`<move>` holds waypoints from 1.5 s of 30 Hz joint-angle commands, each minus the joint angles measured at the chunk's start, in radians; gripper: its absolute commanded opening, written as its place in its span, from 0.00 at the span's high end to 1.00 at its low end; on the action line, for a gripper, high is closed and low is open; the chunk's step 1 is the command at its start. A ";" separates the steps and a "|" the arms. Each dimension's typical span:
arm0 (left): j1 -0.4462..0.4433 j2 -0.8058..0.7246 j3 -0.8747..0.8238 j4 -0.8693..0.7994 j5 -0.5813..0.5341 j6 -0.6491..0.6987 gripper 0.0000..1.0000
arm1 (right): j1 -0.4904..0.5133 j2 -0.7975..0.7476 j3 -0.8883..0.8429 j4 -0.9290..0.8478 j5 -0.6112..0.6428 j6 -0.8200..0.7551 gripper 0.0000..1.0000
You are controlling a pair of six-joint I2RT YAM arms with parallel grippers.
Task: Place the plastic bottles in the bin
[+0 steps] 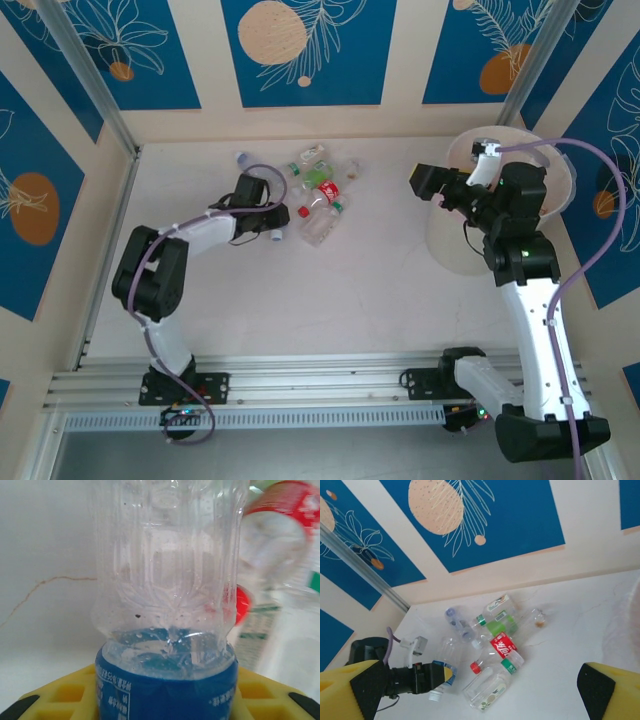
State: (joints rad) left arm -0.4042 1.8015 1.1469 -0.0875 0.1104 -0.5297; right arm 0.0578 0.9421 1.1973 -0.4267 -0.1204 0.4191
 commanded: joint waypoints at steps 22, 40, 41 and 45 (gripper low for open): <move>-0.197 -0.315 -0.137 0.498 0.687 0.135 0.64 | 0.255 0.259 0.064 0.177 -0.298 0.159 0.01; -0.217 -0.274 -0.105 0.548 0.617 0.060 0.61 | 0.351 0.414 0.122 0.055 -0.224 0.060 0.16; -0.217 -0.271 -0.104 0.545 0.614 0.061 0.61 | 0.350 0.417 0.126 0.052 -0.226 0.057 0.19; -0.218 -0.266 -0.101 0.536 0.601 0.056 0.56 | 0.350 0.411 0.122 0.061 -0.174 0.063 0.37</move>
State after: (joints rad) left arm -0.6174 1.5219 1.0088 0.4229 0.7269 -0.4652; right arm 0.3931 1.3533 1.3163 -0.3550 -0.2829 0.4931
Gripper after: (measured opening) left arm 0.442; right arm 0.656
